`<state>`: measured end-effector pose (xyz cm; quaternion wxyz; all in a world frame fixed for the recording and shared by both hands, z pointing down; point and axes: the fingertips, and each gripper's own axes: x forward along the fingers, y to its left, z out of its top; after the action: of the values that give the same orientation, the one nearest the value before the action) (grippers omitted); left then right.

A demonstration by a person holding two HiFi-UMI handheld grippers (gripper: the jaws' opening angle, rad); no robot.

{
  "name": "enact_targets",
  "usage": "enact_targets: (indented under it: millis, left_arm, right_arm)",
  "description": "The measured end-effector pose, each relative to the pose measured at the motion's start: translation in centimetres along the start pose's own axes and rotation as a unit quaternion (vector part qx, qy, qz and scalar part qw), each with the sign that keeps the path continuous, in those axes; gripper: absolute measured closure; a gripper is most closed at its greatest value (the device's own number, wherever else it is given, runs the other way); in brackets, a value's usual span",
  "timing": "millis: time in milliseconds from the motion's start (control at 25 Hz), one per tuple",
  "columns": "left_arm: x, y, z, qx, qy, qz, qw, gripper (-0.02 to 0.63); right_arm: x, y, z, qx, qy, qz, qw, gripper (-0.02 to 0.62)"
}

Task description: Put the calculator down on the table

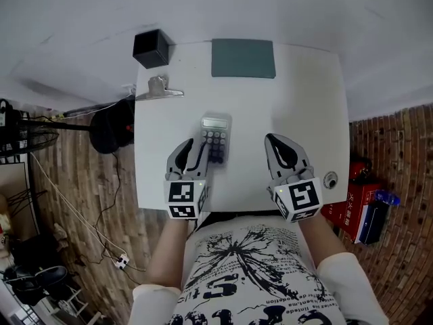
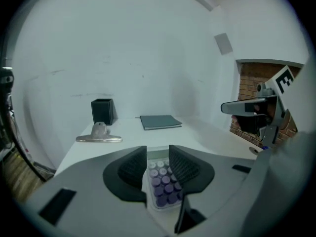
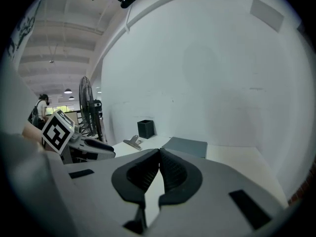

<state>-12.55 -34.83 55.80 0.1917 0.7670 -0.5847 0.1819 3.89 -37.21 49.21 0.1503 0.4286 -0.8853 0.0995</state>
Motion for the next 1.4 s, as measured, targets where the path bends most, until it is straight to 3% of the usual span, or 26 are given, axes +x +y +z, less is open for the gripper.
enact_targets:
  millis: [120, 320, 520, 760, 960, 1400]
  left_arm:
    - [-2.4, -0.7, 2.2, 0.028, -0.03, -0.009, 0.9991, 0.479]
    - [-7.4, -1.3, 5.9, 0.029, -0.097, -0.016, 0.9947, 0.582]
    - [-11.7, -2.1, 8.9, 0.051, -0.139, -0.043, 0.988, 0.592]
    - [-15.9, -4.4, 9.9, 0.081, -0.156, -0.09, 0.9804, 0.592]
    - [-18.0, -5.3, 10.2, 0.11, -0.166, -0.103, 0.9746, 0.592]
    - [-19.2, -5.8, 10.7, 0.11, -0.173, -0.121, 0.9712, 0.592]
  right_arm:
    - [-1.7, 0.7, 0.7, 0.001, -0.016, -0.013, 1.0, 0.58]
    - [-4.7, 2.1, 2.2, -0.005, -0.045, -0.035, 0.998, 0.58]
    - [-7.4, 4.0, 3.4, -0.036, -0.06, -0.04, 0.997, 0.58]
    - [-10.6, 5.6, 4.4, -0.046, -0.079, -0.053, 0.994, 0.581]
    - [-12.1, 6.7, 5.2, -0.054, -0.09, -0.057, 0.993, 0.581]
    - [-12.9, 7.5, 5.9, -0.065, -0.091, -0.048, 0.993, 0.583]
